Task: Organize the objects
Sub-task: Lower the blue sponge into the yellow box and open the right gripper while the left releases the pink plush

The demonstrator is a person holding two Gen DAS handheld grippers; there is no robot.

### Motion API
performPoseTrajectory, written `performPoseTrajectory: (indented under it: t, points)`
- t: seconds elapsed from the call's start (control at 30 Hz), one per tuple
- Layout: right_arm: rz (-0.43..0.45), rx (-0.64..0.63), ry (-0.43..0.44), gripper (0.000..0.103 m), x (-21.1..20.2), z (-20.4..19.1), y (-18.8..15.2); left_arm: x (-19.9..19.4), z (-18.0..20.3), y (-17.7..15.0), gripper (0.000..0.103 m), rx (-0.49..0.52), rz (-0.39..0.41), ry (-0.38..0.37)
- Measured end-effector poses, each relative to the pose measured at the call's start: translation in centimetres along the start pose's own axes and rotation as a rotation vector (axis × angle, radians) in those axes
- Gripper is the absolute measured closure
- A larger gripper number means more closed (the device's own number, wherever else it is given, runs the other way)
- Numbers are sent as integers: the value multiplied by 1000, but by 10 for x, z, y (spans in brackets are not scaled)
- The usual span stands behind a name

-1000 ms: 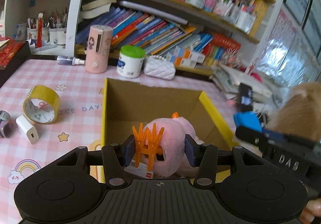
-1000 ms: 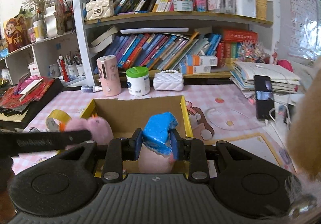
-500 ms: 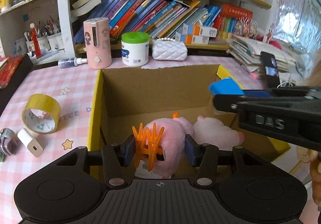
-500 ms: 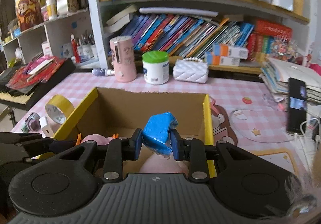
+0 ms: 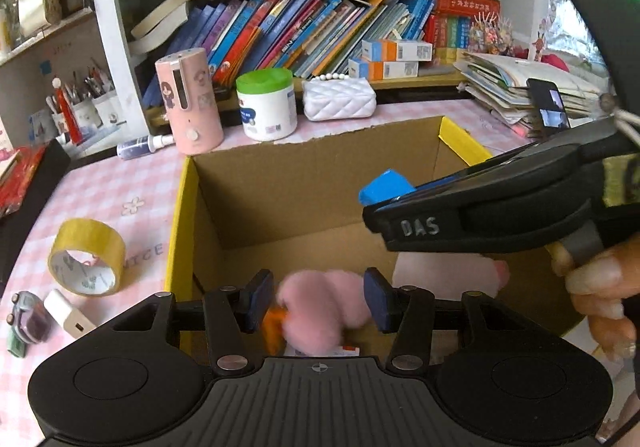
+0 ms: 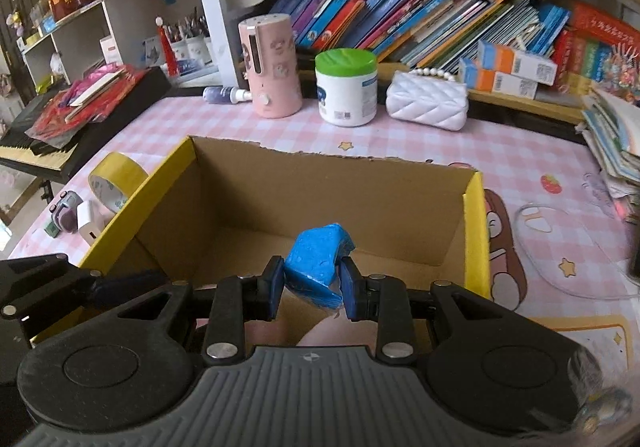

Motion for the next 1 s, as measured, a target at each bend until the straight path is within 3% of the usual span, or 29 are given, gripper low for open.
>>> performPoseTrajectory:
  t: [0.47,0.57,0.8,1.0]
  points:
    - [-126,-20,-17,75,30,2,-5,-19,-6,-2,52,-19,21,7]
    - [-130,-31,-22,75,31,0,-7,-21,-9,-3,44,-27,23,14]
    - [-24,-28,-34,49,12,-3,3,-38,-14,-2,38,-54,67,17]
    - [151,33,-67,47,-30,-3,8,-58,-22,-5,29,-79,95,33]
Point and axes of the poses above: each gripper's, at about its wrist camera, not at the fingertips, and x roughly the way its jaws point, z to its right, y to its top, the point moved 10 cm from there along x, roughly the way its jaws point, and after that the axes turned 13 degrees about x, right-handed, at the moved point
